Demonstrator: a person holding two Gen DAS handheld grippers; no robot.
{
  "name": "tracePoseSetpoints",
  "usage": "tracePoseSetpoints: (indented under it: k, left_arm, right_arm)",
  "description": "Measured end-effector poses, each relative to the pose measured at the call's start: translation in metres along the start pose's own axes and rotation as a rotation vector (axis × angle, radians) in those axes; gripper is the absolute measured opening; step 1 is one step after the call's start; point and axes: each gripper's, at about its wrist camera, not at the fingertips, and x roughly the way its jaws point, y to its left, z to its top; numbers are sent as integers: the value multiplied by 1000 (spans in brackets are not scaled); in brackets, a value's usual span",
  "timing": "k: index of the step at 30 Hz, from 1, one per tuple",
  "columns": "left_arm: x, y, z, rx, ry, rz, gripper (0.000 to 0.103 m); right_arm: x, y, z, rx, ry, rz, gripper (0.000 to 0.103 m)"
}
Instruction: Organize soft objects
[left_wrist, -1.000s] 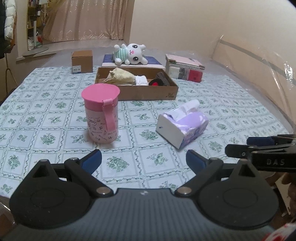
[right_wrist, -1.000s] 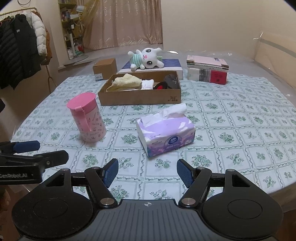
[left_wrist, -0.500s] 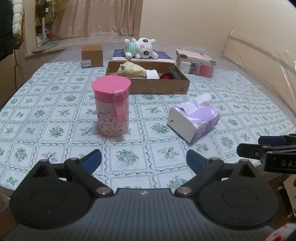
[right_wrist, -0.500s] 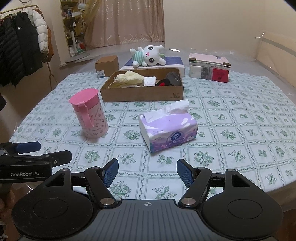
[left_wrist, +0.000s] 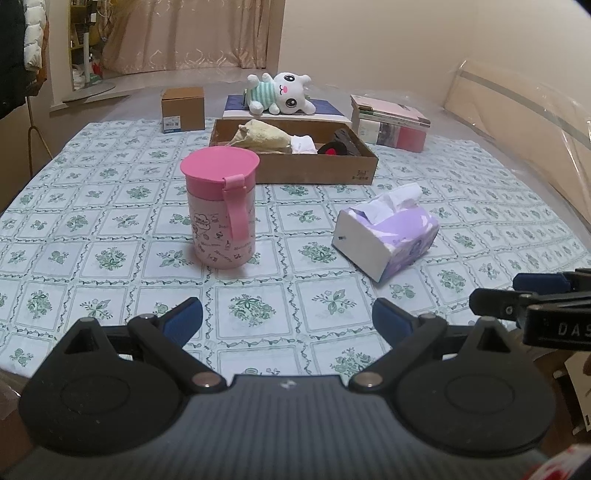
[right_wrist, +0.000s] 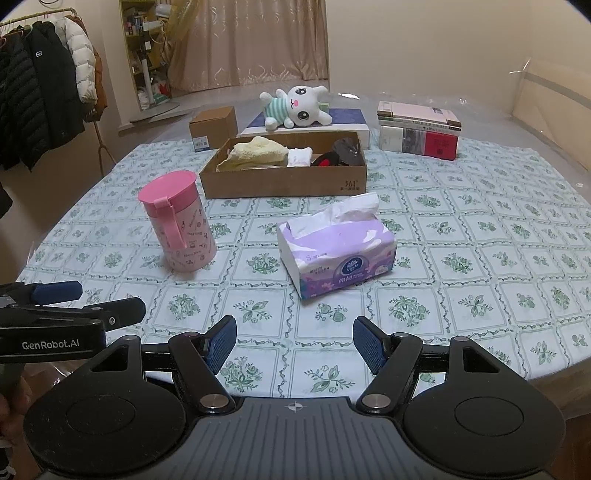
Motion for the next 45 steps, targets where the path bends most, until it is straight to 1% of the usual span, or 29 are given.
tracePoseSetpoints:
  k: [45]
  left_arm:
    - [-2, -5, 1, 10, -4, -6, 98]
  right_arm:
    - [-2, 0, 2, -3, -8, -6, 70]
